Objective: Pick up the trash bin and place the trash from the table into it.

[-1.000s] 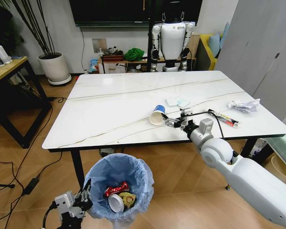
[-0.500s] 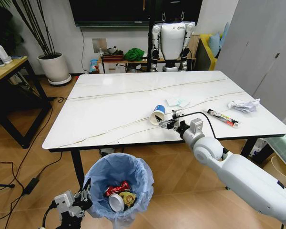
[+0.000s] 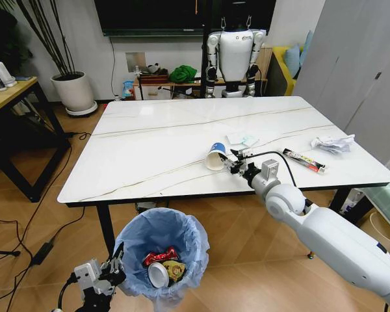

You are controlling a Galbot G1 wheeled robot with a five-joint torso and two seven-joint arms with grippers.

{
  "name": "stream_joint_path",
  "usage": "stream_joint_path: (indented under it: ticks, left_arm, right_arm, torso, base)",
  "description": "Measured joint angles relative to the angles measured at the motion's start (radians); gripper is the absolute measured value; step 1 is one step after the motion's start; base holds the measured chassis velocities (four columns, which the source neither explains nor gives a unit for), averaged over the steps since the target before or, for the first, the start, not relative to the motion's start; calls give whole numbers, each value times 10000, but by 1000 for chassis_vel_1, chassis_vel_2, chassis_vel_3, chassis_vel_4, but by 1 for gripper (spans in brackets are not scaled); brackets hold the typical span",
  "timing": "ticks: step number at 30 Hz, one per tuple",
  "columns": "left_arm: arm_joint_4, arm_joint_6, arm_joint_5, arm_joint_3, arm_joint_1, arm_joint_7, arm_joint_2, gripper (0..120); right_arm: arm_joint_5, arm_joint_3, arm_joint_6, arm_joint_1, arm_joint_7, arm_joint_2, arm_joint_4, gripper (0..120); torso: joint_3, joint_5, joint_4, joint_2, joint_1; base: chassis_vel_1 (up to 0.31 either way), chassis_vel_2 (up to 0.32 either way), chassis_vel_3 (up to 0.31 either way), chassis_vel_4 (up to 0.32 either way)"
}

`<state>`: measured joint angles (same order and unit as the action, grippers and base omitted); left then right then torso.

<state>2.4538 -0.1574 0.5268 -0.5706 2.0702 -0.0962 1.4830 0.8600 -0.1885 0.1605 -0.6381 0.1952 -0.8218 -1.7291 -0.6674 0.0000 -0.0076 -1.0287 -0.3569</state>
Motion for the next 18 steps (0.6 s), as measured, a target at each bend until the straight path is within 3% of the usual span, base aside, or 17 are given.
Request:
stream_joint_path:
  ticks: [7,14,18]
  left_arm:
    - [-23,-6,13,23,-20,-3,-26,0]
    - [-23,-14,91,97,-52,-11,-104,0]
    - [-40,-15,267,213,-114,-37,-264,0]
  right_arm:
    - [-1,35,-29,-38,-16,52,-25,0]
    - [23,166,-87,-149,-37,152,-79,0]
    - [297,828,-271,-581,-402,526,-354,0]
  torso:
    - [0,0,0,0,0]
    - [0,1,2,-1,0]
    - [0,3,5,-1,0]
  base:
    - [0,0,0,0]
    - [0,0,0,0]
    - [0,0,0,0]
